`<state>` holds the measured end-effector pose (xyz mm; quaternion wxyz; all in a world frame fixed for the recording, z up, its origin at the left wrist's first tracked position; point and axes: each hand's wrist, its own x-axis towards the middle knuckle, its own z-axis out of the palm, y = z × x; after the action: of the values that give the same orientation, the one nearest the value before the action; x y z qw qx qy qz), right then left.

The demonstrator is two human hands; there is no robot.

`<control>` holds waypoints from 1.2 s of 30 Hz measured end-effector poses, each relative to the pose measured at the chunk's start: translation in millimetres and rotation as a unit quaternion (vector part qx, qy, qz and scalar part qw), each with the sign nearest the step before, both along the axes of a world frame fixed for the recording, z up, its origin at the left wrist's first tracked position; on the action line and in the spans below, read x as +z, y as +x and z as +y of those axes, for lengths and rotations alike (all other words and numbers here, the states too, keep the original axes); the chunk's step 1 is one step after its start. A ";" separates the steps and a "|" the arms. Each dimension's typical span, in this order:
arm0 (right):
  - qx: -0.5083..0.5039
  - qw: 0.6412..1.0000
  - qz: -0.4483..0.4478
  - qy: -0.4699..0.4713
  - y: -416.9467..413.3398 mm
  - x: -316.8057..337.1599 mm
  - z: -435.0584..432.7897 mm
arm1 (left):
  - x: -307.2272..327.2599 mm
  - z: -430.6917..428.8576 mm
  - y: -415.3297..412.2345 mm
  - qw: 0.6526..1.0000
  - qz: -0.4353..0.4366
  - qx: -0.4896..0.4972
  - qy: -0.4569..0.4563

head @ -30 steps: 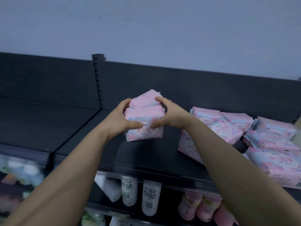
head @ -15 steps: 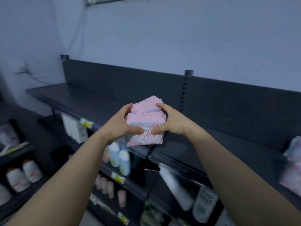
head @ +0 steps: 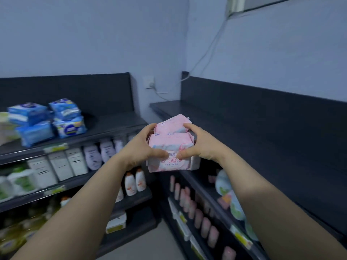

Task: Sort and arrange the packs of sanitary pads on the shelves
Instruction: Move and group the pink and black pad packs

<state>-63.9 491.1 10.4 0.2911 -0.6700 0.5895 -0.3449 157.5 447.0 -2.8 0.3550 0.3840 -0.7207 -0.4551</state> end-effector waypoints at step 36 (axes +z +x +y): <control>0.233 0.968 0.082 0.044 181.1 -45.3 -540.7 | -56.4 -428.5 153.9 0.960 -0.024 0.273 0.051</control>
<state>117.2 -49.7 -34.9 0.3428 -0.8015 0.4537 -0.1851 311.4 18.5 -59.2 0.4283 0.5945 -0.5729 -0.3673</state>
